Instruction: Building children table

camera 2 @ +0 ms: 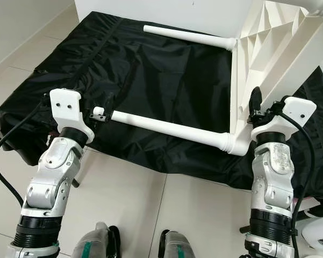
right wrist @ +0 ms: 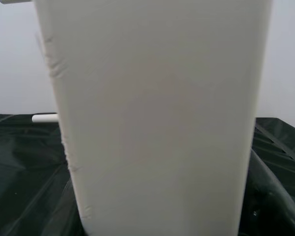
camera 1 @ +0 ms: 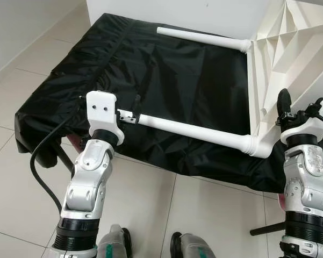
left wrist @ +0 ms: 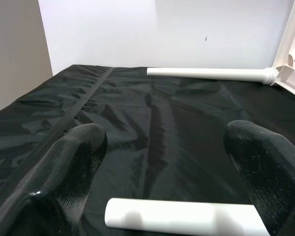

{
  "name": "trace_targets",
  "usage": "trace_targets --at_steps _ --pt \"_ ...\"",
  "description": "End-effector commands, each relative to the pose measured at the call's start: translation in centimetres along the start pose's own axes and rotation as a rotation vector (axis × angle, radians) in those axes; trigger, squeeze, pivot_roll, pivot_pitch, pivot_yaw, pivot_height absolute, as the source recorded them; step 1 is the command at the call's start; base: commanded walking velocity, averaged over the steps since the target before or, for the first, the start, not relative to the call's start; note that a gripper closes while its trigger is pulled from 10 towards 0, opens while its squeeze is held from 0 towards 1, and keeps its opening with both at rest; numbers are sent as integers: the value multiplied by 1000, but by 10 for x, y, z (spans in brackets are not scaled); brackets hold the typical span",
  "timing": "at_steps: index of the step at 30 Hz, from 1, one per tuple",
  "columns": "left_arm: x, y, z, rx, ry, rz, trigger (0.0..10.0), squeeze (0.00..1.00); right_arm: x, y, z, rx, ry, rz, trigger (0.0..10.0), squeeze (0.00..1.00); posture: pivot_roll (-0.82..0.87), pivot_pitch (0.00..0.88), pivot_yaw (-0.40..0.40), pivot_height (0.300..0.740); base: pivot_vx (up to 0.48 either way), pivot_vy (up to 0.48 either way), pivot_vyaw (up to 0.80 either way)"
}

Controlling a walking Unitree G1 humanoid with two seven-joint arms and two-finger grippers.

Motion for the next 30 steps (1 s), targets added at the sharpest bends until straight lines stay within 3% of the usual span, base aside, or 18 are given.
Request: trace_targets --at_steps 1,3,4,5,6,10,11,18,19,25,26,27,28,30 --pt "3 -1 -2 -9 16 -16 10000 0 -26 -3 10 54 15 167 10000 0 28 72 -59 740 0 0 0" --pt "3 -2 -2 -13 31 -27 10000 0 -35 -9 6 46 32 184 10000 0 28 78 -60 740 0 0 0" --pt "3 -2 -2 -17 40 -33 10000 0 -41 -14 3 41 51 179 10000 224 32 85 -63 740 0 0 0" --pt "3 -2 -3 -20 46 -35 10000 0 -43 -16 1 36 63 169 10000 224 32 87 -63 740 0 0 0" --pt "3 -2 -3 -21 48 -35 10000 0 -43 -17 0 32 72 162 10000 1000 32 87 -63 740 0 0 0" --pt "3 -4 -1 -22 25 -45 10000 0 -43 -18 3 51 75 143 10000 1000 29 98 -61 740 0 0 0" --pt "2 -5 0 -21 6 -52 10000 0 -42 -19 5 60 74 134 10000 0 27 102 -61 740 0 0 0" --pt "-1 -5 2 -17 -3 -52 10000 0 -40 -21 8 70 57 114 10000 0 23 107 -59 740 0 0 0" --pt "-1 -4 2 -18 -4 -49 10000 0 -39 -23 8 65 64 112 10000 1000 22 108 -58 740 0 0 0" --pt "-1 -5 2 -18 5 -53 10000 0 -34 -25 10 78 37 55 10000 1000 19 108 -56 740 0 0 0" --pt "-2 -5 2 -15 7 -50 10000 0 -33 -27 10 80 32 45 10000 855 19 110 -55 740 0 0 0" --pt "-2 -5 2 -15 7 -50 10000 0 -33 -27 10 80 32 45 10000 855 19 110 -55 740 0 0 0" --pt "-3 -7 3 -4 5 -52 10000 0 -32 -31 14 100 -4 31 10000 0 17 111 -55 740 0 0 0" --pt "-4 -8 4 8 7 -55 10000 0 -32 -34 16 114 -28 21 10000 0 17 109 -54 740 0 0 0"
Point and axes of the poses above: a point about 5 cm out from each wrist's last joint towards the gripper, its own y axis pointing out of the wrist towards the gripper, its own z axis along the axis of the wrist's last joint, x = y × z, the point moved 1 cm from there along y, pointing out of the wrist towards the gripper, and after that the axes turned 8 degrees about -y, right-handed, at the moved point
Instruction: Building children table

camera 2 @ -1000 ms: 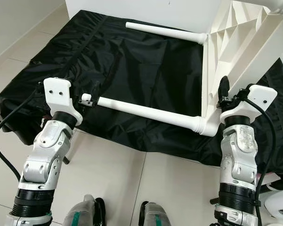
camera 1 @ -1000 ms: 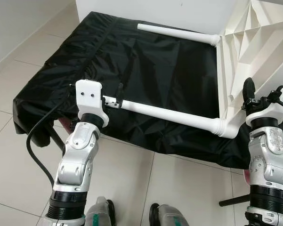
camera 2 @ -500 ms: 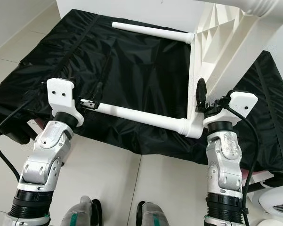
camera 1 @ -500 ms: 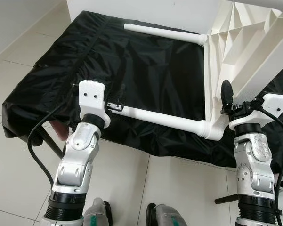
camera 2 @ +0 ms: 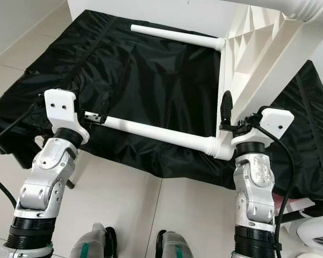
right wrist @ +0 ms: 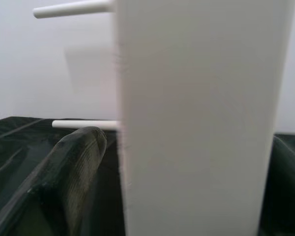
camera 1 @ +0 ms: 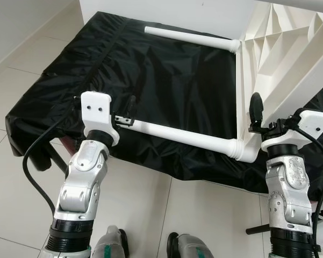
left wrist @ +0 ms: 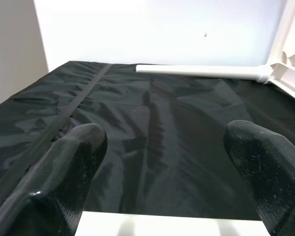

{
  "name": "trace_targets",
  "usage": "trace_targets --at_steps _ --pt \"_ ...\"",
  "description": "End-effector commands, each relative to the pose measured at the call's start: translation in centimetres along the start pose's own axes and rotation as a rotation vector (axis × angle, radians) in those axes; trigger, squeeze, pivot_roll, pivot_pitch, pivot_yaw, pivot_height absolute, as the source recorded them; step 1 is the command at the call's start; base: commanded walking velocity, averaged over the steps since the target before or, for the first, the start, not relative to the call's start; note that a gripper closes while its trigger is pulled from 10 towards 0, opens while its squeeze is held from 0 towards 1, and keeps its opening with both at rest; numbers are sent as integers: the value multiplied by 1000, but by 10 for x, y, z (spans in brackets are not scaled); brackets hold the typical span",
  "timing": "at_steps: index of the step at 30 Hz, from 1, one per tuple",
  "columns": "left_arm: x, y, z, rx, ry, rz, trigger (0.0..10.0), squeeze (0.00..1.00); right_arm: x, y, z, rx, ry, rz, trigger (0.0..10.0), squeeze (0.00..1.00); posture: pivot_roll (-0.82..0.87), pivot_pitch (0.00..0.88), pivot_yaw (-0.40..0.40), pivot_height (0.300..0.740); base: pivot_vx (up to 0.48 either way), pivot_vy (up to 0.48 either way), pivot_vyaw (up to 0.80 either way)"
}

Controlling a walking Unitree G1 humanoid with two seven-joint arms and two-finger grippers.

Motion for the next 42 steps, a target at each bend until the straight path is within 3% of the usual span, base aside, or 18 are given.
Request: trace_targets --at_steps 1,6,20,35,42 --pt "4 -2 2 13 3 -43 10000 0 1 -1 5 24 -25 -7 10000 0 17 109 -54 740 0 0 0" --pt "5 -2 6 40 30 -68 10000 0 -3 -7 10 50 -72 -42 10000 0 21 98 -53 740 0 0 0" --pt "6 0 11 54 51 -69 10000 0 -9 -3 12 65 -73 -71 10000 0 35 88 -47 740 0 0 0" --pt "6 1 13 75 49 -53 10000 0 -18 -1 12 78 -80 -34 10000 0 34 67 -49 740 0 0 0" --pt "5 2 15 80 50 -49 10000 0 -22 -1 11 76 -80 -11 10000 0 34 62 -49 740 0 0 -503"
Point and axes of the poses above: a point about 5 cm out from each wrist's last joint towards the gripper, its own y axis pointing out of the wrist towards the gripper, its own z axis along the axis of the wrist's last joint, x = y × z, the point moved 1 cm from there along y, pointing out of the wrist towards the gripper, and after that the axes turned 8 degrees about -y, right-handed, at the moved point
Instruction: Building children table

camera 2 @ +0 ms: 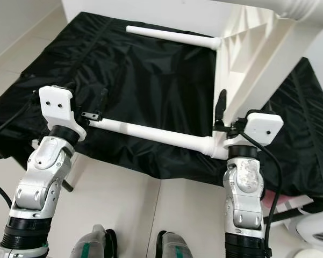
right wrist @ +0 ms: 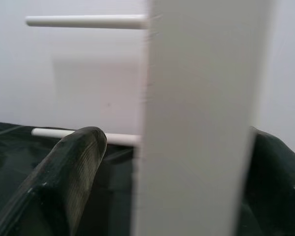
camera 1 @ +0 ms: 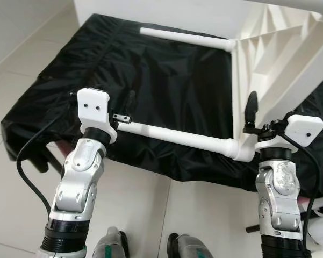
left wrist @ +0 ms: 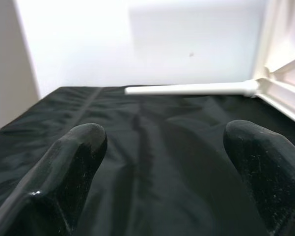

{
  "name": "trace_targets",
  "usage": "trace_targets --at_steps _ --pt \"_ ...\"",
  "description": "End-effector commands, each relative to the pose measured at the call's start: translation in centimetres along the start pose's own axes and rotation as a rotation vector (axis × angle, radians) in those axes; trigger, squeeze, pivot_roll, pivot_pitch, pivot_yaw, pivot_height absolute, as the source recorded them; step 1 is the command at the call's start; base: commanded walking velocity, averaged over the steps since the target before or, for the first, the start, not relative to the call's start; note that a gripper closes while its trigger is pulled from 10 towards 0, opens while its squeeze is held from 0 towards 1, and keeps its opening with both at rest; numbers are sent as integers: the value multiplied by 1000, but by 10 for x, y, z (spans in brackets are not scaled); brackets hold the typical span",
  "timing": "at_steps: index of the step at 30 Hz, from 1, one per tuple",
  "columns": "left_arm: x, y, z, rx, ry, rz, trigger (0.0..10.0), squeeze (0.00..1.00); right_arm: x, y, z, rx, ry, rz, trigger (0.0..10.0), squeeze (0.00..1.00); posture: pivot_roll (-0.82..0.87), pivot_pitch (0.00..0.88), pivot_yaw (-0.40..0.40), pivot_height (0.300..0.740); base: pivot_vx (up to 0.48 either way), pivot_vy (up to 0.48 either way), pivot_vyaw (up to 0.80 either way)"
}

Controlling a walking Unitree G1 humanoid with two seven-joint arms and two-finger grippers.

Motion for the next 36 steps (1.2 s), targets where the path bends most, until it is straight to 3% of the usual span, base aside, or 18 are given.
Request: trace_targets --at_steps 1,6,18,26,36 --pt "4 1 3 19 5 -22 10000 0 1 0 1 14 -1 2 10000 0 34 62 -49 740 0 0 0" --pt "4 1 4 22 7 -19 10000 0 1 0 2 20 -10 11 10000 0 34 62 -51 740 0 0 0" --pt "12 6 30 122 147 -141 10000 0 3 4 0 24 -28 3 10000 0 44 66 -59 740 0 0 0" --pt "18 2 28 118 173 -176 10000 0 3 1 -1 17 -34 0 10000 0 37 69 -55 740 0 0 0" --pt "28 4 41 178 235 -250 10000 0 4 -5 -3 5 -52 -1 10000 0 32 72 -52 740 0 0 0"
Point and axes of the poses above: a point about 5 cm out from each wrist's last joint towards the gripper, its own y axis pointing out of the wrist towards the gripper, its own z axis along the axis of the wrist's last joint, x = y × z, the point moved 1 cm from there along y, pointing out of the wrist towards the gripper, and after that the axes turned 8 degrees about -y, right-handed, at the moved point
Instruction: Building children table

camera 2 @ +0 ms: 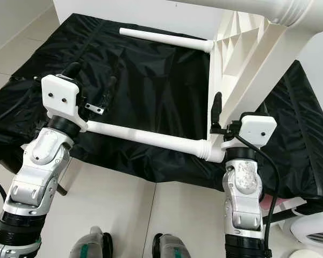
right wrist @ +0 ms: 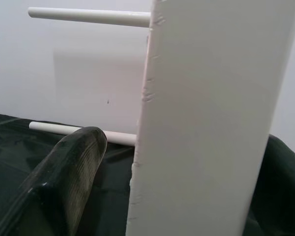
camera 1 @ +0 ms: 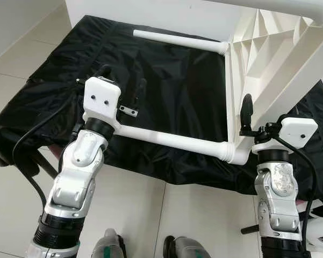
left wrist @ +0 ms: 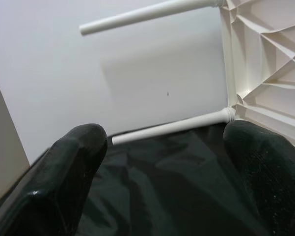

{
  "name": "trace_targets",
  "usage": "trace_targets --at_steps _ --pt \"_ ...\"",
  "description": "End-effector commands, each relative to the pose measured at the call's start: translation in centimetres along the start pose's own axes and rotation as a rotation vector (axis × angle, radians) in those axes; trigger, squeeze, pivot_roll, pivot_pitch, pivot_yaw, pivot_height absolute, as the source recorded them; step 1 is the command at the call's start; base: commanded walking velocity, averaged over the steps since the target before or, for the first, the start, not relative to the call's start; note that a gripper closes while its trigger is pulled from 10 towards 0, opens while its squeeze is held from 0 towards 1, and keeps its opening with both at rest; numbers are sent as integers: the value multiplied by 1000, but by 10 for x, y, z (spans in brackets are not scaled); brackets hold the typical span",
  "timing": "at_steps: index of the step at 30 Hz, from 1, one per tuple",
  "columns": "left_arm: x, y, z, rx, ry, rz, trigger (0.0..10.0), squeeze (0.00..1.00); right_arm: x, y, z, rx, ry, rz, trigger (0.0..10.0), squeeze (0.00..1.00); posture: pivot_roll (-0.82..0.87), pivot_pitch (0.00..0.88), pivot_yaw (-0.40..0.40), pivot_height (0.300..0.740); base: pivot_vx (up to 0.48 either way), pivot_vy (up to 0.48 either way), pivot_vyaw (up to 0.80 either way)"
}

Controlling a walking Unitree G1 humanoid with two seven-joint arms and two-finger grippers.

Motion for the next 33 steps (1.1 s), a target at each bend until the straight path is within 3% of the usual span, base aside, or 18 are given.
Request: trace_targets --at_steps 1,6,11,22,33 --pt "10 2 10 41 37 -117 10000 0 3 -1 2 13 -8 -11 10000 0 32 72 -52 740 0 0 0" --pt "13 1 21 97 172 -168 10000 0 3 -1 -1 2 -6 -10 10000 0 39 76 -58 740 0 0 0" --pt "16 -1 24 106 226 -197 10000 0 2 -2 -2 -4 -2 -7 10000 0 45 81 -62 740 0 0 0" --pt "19 -7 15 66 204 -188 10000 0 1 -7 -4 -19 -9 -1 10000 0 40 78 -58 740 0 0 0" --pt "23 -6 7 52 175 -191 10000 0 5 -27 -4 -51 -28 -25 10000 0 0 68 -23 740 0 0 0"
Point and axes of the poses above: a point about 5 cm out from each wrist's last joint towards the gripper, its own y axis pointing out of the wrist towards the gripper, its own z axis along the axis of the wrist's last joint, x = y × z, the point moved 1 cm from there along y, pointing out of the wrist towards the gripper, and after that the axes turned 8 degrees about -y, right-handed, at the moved point
